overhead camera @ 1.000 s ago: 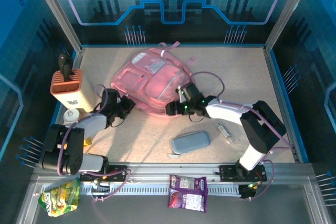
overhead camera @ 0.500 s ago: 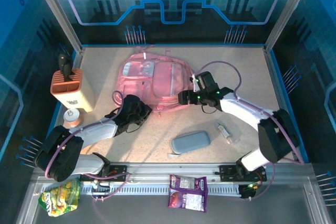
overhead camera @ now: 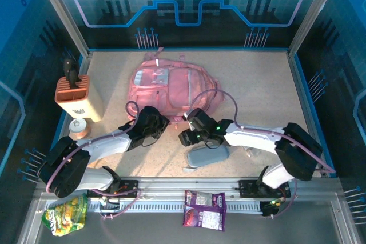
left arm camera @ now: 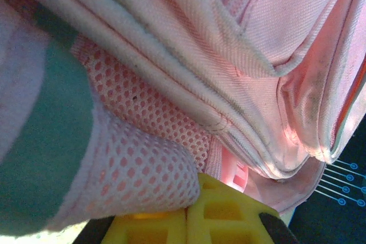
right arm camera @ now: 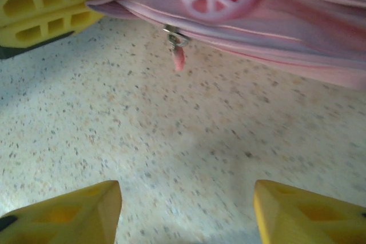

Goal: Pack books, pencil case, and school supplies into a backpack

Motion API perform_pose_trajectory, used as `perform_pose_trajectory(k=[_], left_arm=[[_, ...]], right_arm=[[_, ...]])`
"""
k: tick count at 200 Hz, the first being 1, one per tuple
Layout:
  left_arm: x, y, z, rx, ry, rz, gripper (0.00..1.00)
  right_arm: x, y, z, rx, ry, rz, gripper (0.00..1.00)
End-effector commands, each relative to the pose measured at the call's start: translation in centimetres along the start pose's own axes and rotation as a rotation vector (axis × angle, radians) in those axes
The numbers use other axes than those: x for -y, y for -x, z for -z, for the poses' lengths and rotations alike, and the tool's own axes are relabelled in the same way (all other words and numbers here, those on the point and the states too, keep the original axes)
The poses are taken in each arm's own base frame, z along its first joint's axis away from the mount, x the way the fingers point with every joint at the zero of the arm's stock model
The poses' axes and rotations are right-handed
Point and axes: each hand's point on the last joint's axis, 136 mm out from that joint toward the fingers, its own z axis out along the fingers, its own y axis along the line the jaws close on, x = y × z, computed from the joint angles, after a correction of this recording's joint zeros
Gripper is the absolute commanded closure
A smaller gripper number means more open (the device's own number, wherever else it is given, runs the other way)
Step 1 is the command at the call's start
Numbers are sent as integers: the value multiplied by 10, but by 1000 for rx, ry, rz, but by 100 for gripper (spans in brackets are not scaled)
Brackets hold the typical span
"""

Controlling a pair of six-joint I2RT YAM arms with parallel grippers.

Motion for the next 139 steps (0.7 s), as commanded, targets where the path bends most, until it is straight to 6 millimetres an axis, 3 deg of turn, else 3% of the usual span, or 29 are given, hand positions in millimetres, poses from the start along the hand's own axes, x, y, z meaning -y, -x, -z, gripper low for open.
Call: perform_pose_trajectory(k=[1,36,67,102,139], left_arm=[[40,-10,10,-30,-103,-30,100],[40,-10,13,-25,-112,-29,100],[39,-10,14,-24,-108,-43,100],[40,-11,13,-29,-114,-46,100],[41,-15,10,-45,-125,-34,100]], right_arm=[[-10,22,-18,121,24,6,43],[-6,31,-38,176,-16,18,48],[2,35,-52,208,-65,33,46],[11,49,-55,282,-124,33,49],[-6,65,-54,339,-60,101,51]])
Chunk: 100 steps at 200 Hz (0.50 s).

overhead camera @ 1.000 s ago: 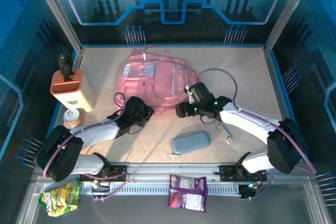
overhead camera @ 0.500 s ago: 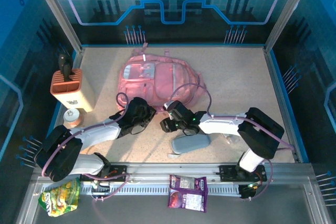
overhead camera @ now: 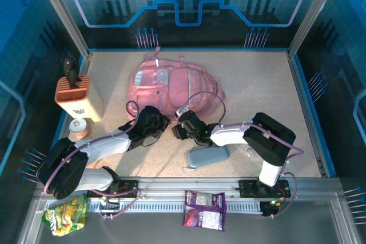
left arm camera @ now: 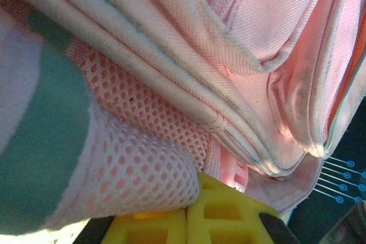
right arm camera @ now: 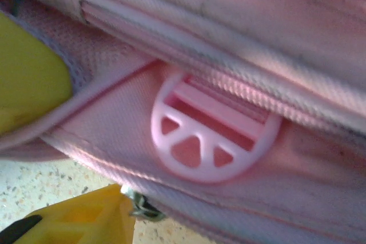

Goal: Pack books, pencil case, and school supplies into a backpack

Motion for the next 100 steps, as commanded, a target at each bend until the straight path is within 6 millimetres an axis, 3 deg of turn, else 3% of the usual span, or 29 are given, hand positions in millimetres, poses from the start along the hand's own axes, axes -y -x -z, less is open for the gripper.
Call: perform_pose_trajectory(k=[1,47,100], left_arm=[[35,-13,6,-54,-116,-23,100],[33,-14,5,-50,-110,-26,100],[30,-12,4,-38,-92,-37,100]], right_arm=[[-15,26,-2,111,34,46,51],[-11,33,-6,117,-6,63,65],[-7,28,3,125,-2,56,90]])
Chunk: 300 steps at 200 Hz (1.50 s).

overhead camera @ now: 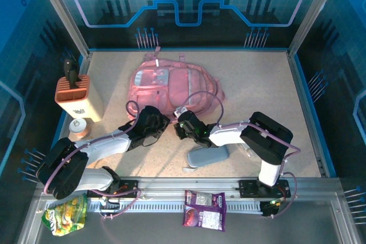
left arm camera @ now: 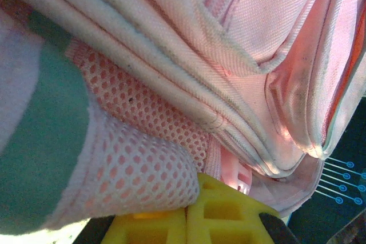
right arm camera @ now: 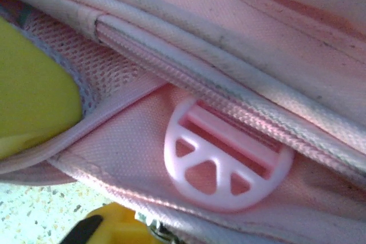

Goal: Pack books, pencil case, and school supplies into a backpack

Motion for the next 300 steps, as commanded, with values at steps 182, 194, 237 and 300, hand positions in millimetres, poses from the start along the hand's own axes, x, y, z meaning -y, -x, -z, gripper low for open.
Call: perform_pose_trajectory(k=[182,194,237,300], left_arm=[[-6,27,18,54,-2,-49,100],[-8,31,20,57,6,-67,100],[-20,52,27,78,36,-92,100],[5,79,10,24,33,-191,100]], right_arm=[[97,-27,77,-8,-214,-222,100],[108,-28,83,-6,-236,-252,100],[153,-27,104,-1,-298,-362,100],[113,-4,120,12,-260,-187,100]])
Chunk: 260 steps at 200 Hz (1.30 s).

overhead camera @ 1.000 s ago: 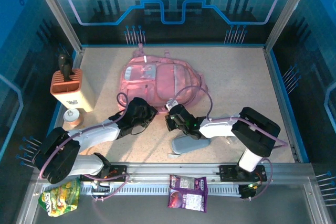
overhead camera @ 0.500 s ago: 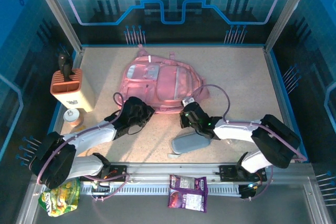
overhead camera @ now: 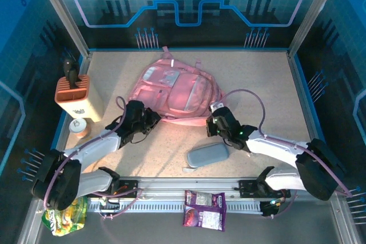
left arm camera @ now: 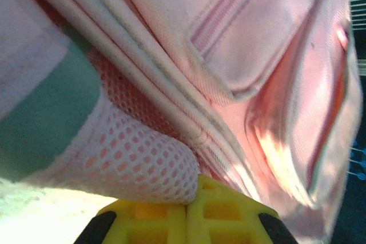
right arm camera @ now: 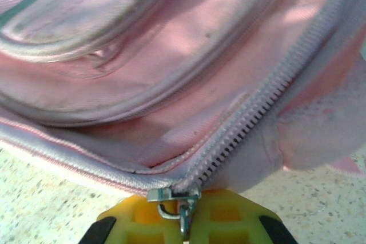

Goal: Pack books, pencil case, and school supplies into a backpack

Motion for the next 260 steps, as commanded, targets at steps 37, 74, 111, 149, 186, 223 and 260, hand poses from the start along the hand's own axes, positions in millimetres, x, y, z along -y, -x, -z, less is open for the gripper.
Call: perform_pose_trajectory(k=[37,74,111,149,186,223,260], left_arm=[[38,56,-30,48,-16,-158,100],[50,63,-46,-47,-65,-193,76],[29,40,-27,-74,-72,-145,41],[20,0,-10,-114,-95,-29,26],[25,-33,-7,-101,-134,72,23],[32,-52,-15,-131,-183,217,27],[48,-62,-30,-145,-202,272,30]], right_arm=[[-56,8,11,-1,-8,97,100],[-90,0,-15,-73,48,111,100],[-94,-6,-20,-82,75,95,100],[-101,-7,-20,-97,108,89,100],[-105,-11,-20,-110,123,73,100],[-104,-16,-21,-106,126,64,100],[-104,-20,-23,-111,129,61,100]])
